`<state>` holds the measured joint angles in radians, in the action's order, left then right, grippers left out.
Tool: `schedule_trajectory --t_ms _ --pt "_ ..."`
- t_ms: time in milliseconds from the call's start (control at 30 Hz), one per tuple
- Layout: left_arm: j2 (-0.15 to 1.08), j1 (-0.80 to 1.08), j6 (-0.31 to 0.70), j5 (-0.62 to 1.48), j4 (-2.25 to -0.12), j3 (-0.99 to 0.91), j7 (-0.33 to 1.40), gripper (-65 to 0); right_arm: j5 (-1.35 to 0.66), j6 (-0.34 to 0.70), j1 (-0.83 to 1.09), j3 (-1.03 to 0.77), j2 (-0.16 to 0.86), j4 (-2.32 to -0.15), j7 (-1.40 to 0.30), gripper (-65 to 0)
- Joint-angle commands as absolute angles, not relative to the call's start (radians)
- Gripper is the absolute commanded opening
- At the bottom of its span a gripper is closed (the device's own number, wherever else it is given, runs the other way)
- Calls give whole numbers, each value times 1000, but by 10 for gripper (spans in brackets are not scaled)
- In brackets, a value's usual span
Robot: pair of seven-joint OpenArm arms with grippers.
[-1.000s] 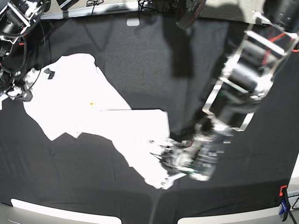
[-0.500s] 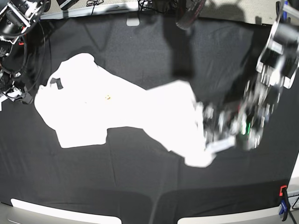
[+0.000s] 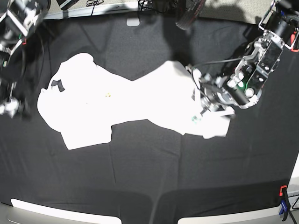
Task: Layout the t-shirt on the table in an organized manner, then fold the t-shirt properly
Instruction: 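Release the shirt and regrasp its edges with both grippers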
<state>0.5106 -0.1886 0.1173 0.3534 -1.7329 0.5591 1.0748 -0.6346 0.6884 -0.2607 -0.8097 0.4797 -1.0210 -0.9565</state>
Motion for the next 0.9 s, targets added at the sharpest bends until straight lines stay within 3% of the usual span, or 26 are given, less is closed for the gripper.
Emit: schedule_trajectory --t_ms 0,67,133,233,500,867 --pt "516 -205 93 332 -1750 551 1065 -442 -646 698 -295 -796 507 -1037 -921 -286" --pt "516 -205 68 281 -1750 551 1052 -356 -597 698 -332 -746 507 -1037 -898 -286" --pt "516 -205 25 216 -1750 551 1013 -322 -534 698 -362 -670 507 -1037 -869 -286" --pt "516 -214 -24 149 -1750 551 967 -321 -467 698 -389 -519 507 -1037 -834 -286" --pt "516 -291 -30 146 -1750 551 967 -321 -391 647 -398 -179 507 -1016 -770 -286" --pt "516 -327 -31 151 -1750 551 971 -321 -287 516 -402 -131 494 -849 -651 -290"
